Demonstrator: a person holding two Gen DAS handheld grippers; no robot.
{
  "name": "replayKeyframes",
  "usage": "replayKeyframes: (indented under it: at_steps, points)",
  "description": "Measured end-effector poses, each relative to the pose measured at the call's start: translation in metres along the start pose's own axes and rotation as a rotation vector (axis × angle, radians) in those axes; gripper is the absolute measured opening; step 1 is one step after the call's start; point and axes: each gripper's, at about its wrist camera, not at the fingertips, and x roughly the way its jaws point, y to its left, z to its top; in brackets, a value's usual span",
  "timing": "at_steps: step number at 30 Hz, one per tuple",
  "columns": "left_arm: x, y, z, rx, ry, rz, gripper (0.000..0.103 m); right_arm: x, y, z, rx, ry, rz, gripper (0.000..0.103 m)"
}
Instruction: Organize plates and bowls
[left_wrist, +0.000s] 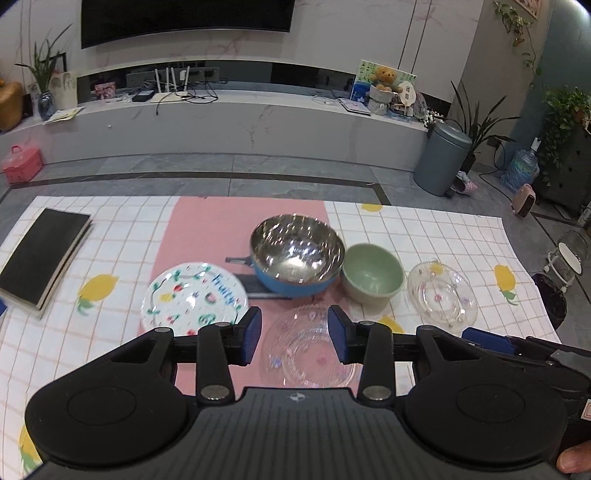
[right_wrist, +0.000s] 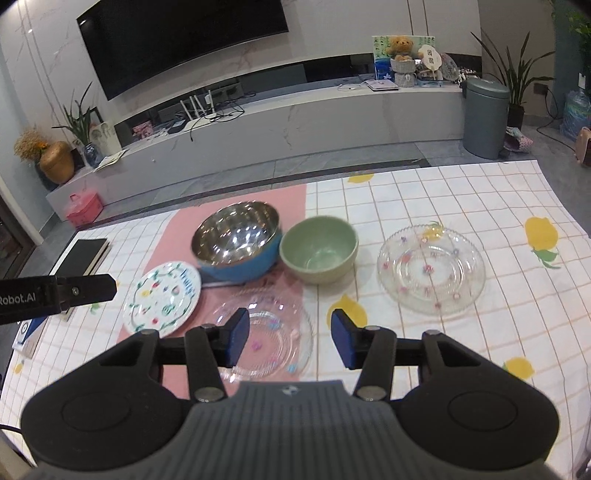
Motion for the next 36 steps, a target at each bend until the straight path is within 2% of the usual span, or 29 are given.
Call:
replayKeyframes:
  at_steps: [7, 13, 20, 23, 26, 31, 36]
  points:
    - [0.036, 0.001, 0.025, 0.023, 0.021, -0.003, 0.046, 0.036, -0.003, 0.027, 0.008, 0.018, -0.009, 0.049]
    - [0.069, 0.016, 0.038, 0.001, 0.034, -0.002, 0.046, 0.064, -0.004, 0.041, 0.007, 0.033, -0.002, 0.049]
    - [0.107, 0.040, 0.045, -0.115, 0.071, -0.019, 0.046, 0.098, -0.008, 0.056, 0.093, 0.066, 0.025, 0.047]
    - [0.122, 0.043, 0.047, -0.136, 0.077, -0.004, 0.046, 0.112, -0.004, 0.061, 0.113, 0.076, 0.040, 0.046]
    - [0.136, 0.047, 0.048, -0.146, 0.097, 0.026, 0.046, 0.125, 0.002, 0.064, 0.125, 0.094, 0.050, 0.040]
    - [0.150, 0.051, 0.049, -0.158, 0.117, 0.047, 0.046, 0.147, 0.015, 0.071, 0.079, 0.110, 0.012, 0.039]
    - [0.162, 0.048, 0.049, -0.148, 0.149, 0.063, 0.046, 0.165, 0.022, 0.074, 0.063, 0.144, 0.002, 0.027]
